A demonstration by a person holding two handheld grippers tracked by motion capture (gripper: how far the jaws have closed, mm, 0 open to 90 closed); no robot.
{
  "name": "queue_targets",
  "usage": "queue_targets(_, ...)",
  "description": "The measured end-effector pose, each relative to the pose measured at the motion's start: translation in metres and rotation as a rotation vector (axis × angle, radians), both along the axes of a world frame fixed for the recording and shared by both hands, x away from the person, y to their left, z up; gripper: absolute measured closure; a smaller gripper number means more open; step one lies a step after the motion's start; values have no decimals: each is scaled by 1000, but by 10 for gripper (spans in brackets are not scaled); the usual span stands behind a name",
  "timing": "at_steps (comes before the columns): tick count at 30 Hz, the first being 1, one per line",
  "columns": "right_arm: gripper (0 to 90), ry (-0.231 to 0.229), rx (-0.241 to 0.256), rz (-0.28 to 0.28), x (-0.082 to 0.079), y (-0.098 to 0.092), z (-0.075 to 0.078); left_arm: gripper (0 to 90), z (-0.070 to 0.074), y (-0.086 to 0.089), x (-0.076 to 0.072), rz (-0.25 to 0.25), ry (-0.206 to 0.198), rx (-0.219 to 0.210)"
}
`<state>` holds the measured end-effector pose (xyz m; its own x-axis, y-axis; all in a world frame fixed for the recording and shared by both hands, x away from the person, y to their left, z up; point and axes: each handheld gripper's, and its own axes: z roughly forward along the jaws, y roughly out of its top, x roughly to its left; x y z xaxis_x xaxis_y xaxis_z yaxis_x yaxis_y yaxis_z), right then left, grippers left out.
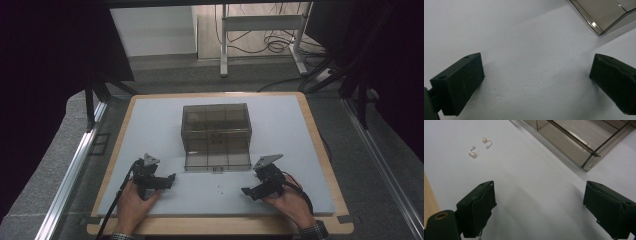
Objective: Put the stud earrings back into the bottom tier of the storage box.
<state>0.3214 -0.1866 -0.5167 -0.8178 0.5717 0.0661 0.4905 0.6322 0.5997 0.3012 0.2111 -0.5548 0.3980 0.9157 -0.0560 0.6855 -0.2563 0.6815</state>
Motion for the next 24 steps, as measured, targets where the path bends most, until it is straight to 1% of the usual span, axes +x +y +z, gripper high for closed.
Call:
queue_targets(3,129,5,-7,12,1,3,3,0,0,0,0,0,0,0)
queue_targets(6,163,-6,-45,48,2,7,6,0,0,0,0,0,0,0)
queue_targets(8,183,-6,-60,60,3,10,7,0,0,0,0,0,0,0)
queue_targets(13,249,-3,-73,91,6,16,9,0,0,0,0,0,0,0)
queue_targets(17,293,12,-66,116,8,22,10,0,0,0,0,0,0,0)
queue_targets(24,364,13,-91,145,11,35,11,0,0,0,0,0,0,0)
